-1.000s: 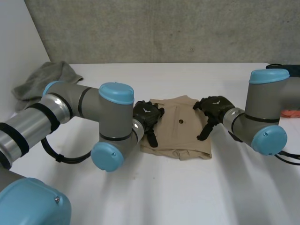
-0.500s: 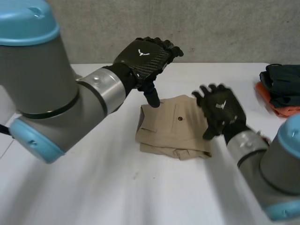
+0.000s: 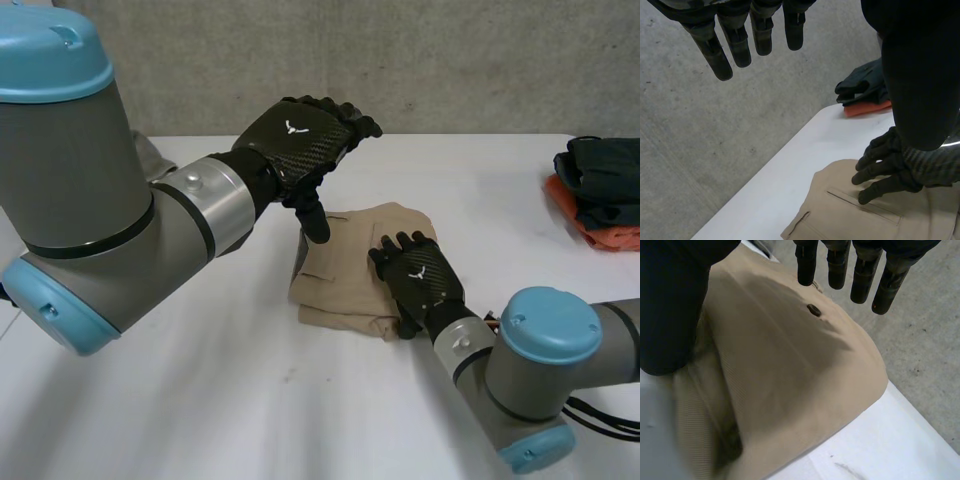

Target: Fold the laundry.

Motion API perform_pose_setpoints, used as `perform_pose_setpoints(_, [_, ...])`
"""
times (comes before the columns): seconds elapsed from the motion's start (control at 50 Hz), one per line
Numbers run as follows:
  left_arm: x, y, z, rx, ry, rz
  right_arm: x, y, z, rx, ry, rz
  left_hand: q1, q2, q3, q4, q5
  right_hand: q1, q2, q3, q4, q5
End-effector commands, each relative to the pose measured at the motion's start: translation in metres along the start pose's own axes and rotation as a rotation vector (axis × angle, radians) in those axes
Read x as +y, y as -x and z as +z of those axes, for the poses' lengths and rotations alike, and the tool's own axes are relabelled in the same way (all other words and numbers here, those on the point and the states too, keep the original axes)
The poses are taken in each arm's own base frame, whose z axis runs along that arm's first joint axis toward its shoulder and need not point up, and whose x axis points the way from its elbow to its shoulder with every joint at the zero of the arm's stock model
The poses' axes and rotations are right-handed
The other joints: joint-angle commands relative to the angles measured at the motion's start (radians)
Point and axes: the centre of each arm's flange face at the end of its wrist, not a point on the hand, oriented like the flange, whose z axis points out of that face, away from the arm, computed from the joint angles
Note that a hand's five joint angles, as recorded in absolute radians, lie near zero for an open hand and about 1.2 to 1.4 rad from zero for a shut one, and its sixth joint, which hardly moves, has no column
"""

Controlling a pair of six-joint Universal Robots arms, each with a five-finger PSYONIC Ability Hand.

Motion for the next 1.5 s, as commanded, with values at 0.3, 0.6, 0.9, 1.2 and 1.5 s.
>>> perform_pose_setpoints(0.3, [0.007, 0.007, 0.001, -0.015, 0.018, -0.006, -0.003, -0.011, 0.058, 0.024, -0.055, -0.043, -0.009, -0.019, -0.027, -0.020, -0.037, 0.099, 0.039, 0.058, 0.029, 0.027])
perform_pose_setpoints(0.6, [0.014, 0.009, -0.001, -0.021, 0.039, -0.014, -0.009, -0.017, 0.090, 0.014, -0.103, -0.039, -0.009, -0.019, -0.027, -0.020, -0.037, 1.234, 1.174, 1.193, 1.164, 1.162])
perform_pose_setpoints(0.9, [0.011, 0.011, -0.002, -0.026, 0.033, -0.010, 0.006, -0.146, 0.093, 0.152, -0.137, -0.063, -0.009, -0.019, -0.027, -0.020, -0.037, 1.234, 1.175, 1.193, 1.164, 1.163])
perform_pose_setpoints(1.2, [0.004, 0.012, -0.001, -0.035, 0.011, -0.005, -0.025, -0.318, 0.102, 0.293, -0.469, -0.139, -0.003, -0.014, -0.021, -0.014, -0.031, 1.234, 1.175, 1.193, 1.164, 1.163])
perform_pose_setpoints(1.5, [-0.016, 0.017, -0.001, -0.049, -0.058, -0.095, -0.005, -0.425, 0.076, 0.434, -0.621, -0.141, 0.006, -0.005, -0.013, -0.006, -0.022, 1.234, 1.175, 1.193, 1.164, 1.163])
